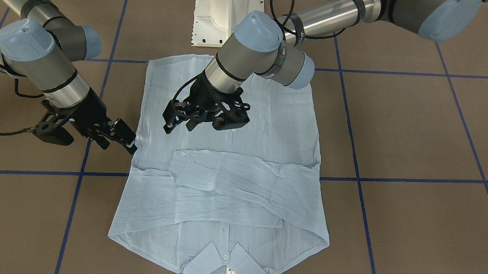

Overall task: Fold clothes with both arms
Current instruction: 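Move both grippers down to the shirt hem nearest the robot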

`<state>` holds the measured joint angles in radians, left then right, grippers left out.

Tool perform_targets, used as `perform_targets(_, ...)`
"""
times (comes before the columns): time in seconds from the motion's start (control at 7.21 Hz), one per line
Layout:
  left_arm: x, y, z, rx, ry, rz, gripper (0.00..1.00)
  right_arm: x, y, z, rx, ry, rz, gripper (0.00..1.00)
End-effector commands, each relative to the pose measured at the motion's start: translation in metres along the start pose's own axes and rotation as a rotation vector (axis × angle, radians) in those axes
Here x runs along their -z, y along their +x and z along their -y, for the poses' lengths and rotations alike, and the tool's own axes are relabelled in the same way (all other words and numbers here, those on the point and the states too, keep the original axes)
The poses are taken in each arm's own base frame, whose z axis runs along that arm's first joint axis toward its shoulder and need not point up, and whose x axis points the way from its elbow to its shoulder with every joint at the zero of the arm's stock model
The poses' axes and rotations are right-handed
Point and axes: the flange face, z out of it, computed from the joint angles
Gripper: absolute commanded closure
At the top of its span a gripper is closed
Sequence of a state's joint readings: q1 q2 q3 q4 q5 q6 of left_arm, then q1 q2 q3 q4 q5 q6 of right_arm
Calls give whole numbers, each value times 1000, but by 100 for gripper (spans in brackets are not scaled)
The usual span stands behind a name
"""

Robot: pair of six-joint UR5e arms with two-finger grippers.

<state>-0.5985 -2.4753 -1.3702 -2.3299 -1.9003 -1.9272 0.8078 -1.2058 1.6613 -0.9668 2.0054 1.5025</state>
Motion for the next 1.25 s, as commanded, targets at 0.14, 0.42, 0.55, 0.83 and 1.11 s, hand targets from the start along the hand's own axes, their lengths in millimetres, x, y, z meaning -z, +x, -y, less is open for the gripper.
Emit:
perform_targets(0.14, 85, -87, 3, -131, -33, -23, 4, -8, -8, -109, -81, -25, -52, 0)
perform_targets(0.42, 113, -136, 33, -321, -5, 31, 5, 12, -56, -220, 17, 62, -265, 0)
perform_targets(0.55, 127, -176, 50, -411, 13, 82, 5, 15, -55, -253, -29, 47, -276, 0)
perform_targets(0.83, 146, -218, 75, -473, 38, 146, 5, 0, -23, -317, -56, 81, -309, 3)
perform_targets(1.11, 160, -249, 91, -500, 19, 193, 7, 16, 17, -315, -71, 49, -356, 2)
